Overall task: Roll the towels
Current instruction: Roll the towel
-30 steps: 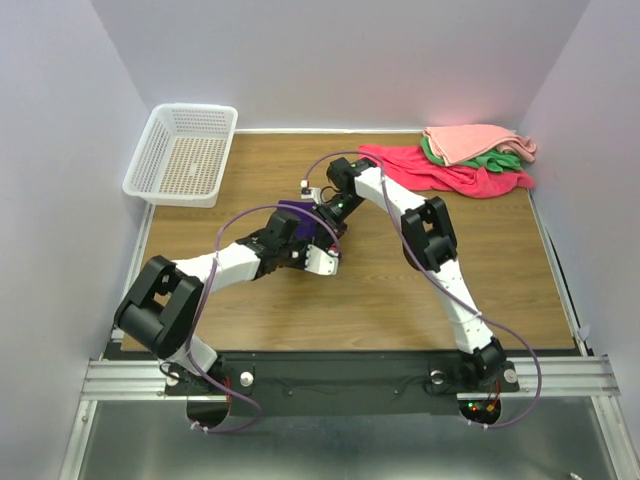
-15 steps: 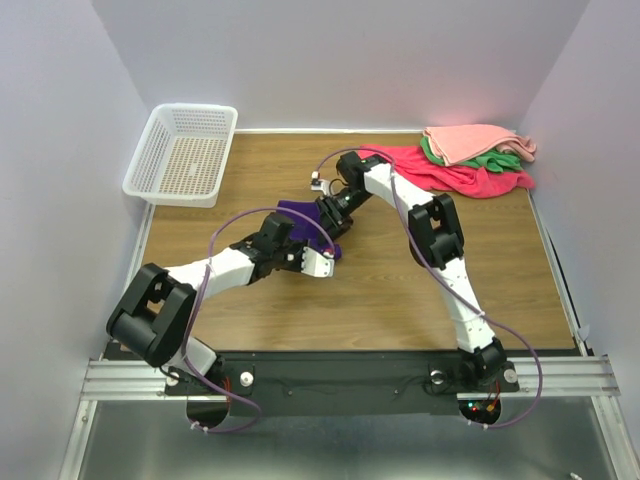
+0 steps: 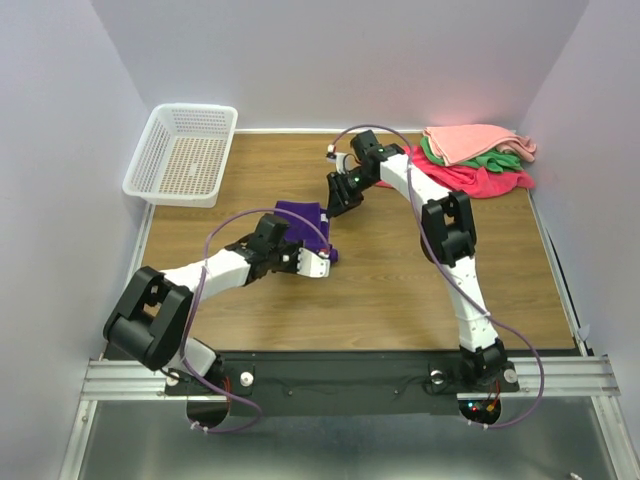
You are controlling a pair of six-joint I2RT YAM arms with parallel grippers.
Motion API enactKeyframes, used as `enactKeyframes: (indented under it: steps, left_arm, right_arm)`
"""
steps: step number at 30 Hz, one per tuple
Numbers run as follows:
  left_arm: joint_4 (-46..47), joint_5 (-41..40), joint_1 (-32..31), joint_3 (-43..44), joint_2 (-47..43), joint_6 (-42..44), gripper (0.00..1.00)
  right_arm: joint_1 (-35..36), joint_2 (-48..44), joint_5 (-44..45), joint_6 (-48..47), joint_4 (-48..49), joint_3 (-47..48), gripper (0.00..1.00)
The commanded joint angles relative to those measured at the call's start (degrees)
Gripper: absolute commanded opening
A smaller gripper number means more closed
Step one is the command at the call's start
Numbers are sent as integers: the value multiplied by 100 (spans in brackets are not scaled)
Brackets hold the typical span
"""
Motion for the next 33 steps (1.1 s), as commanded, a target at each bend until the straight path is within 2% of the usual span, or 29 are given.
enactKeyframes:
  steps: [1,6,13,19,23,27,30,33]
  left_arm:
    - [-793,168,103,65,113,-194,0]
    - [-1153,537,313,408,341,-308,0]
    - [-2522,1389,858,1584,991,-361,0]
    - [-3832,2145,1394,2805,2045,-589,0]
    - [-4316,2032,1606,3623,3010,-1107,0]
    - [-5063,2216,1738,4503,3740,-1284,0]
    - [-5372,2278,1755,4820,4032,-1240,0]
    - [-5653,2199,1755,5127,4321,-1179,1]
  right_arm:
    - [238,-203,-8,136,463,-91,41]
    - [273,-80,114,83,551,-311,41]
    - [282,175,852,48,560,-618,39]
    - [282,53,1143,154,630,-909,38]
    - [282,-62,1143,83,657,-848,38]
    - [195,-351,1196,48,735,-874,39]
    - [-60,-1053,1091,13,1139,-1364,40]
    - [-306,-1914,932,-354,1553,-2050,48]
